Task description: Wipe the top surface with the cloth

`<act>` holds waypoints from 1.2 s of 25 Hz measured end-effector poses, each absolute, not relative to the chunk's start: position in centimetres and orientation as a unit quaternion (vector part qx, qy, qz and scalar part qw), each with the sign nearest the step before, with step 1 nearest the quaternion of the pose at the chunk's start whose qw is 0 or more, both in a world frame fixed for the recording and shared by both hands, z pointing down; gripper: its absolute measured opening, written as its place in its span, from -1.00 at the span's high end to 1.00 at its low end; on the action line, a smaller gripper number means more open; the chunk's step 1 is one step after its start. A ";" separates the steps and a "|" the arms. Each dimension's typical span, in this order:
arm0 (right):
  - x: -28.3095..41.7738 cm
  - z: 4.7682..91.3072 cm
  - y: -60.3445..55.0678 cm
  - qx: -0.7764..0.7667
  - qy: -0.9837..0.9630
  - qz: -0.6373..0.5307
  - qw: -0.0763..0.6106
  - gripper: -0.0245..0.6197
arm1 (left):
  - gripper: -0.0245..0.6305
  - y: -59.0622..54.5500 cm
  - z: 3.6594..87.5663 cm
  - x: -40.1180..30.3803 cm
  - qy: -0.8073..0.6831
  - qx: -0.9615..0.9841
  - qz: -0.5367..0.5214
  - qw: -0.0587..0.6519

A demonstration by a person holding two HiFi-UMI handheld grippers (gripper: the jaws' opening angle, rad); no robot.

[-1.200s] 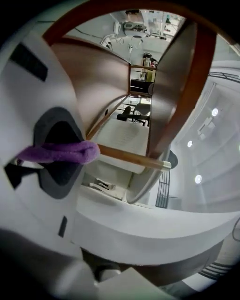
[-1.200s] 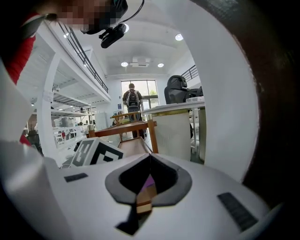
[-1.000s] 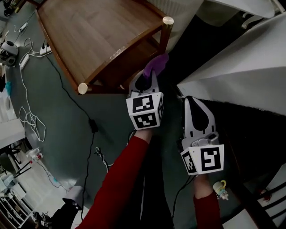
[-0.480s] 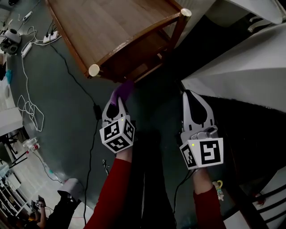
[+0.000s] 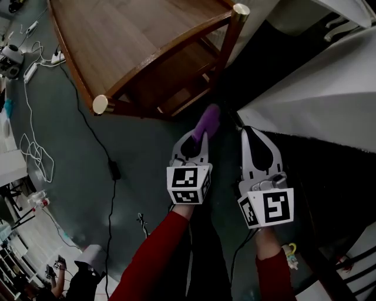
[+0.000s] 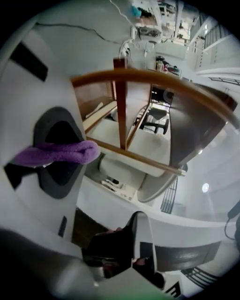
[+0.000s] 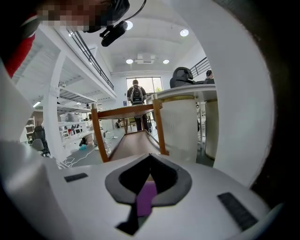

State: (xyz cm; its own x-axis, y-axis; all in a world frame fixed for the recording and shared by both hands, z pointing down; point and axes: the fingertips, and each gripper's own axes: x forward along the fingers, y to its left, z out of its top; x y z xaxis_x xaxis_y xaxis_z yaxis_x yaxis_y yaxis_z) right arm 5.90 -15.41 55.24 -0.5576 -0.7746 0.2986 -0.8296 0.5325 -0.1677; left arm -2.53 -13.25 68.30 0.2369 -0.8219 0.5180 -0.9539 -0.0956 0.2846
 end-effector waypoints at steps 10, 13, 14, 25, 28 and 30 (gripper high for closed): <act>9.5 63.8 -16.9 0.479 -0.864 0.126 0.089 0.89 | 0.75 -24.7 80.8 0.6 -0.606 0.737 0.115 0.275; 9.6 65.5 -17.5 0.479 -0.864 0.124 0.089 0.89 | 0.76 -25.2 83.9 -0.7 -0.619 0.724 0.129 0.277; 9.5 65.9 -17.7 0.479 -0.865 0.124 0.089 0.89 | 0.76 -25.2 84.6 -1.4 -0.626 0.716 0.132 0.279; 6.6 65.2 -18.3 0.453 -0.878 0.118 0.101 0.89 | 0.75 -14.4 87.9 -12.7 -0.700 0.611 0.160 0.333; 5.7 65.5 -18.2 0.446 -0.882 0.114 0.105 0.89 | 0.75 -11.0 88.8 -15.4 -0.706 0.599 0.188 0.329; 5.3 65.5 -18.0 0.442 -0.884 0.112 0.106 0.89 | 0.75 -9.7 88.9 -16.4 -0.707 0.597 0.202 0.322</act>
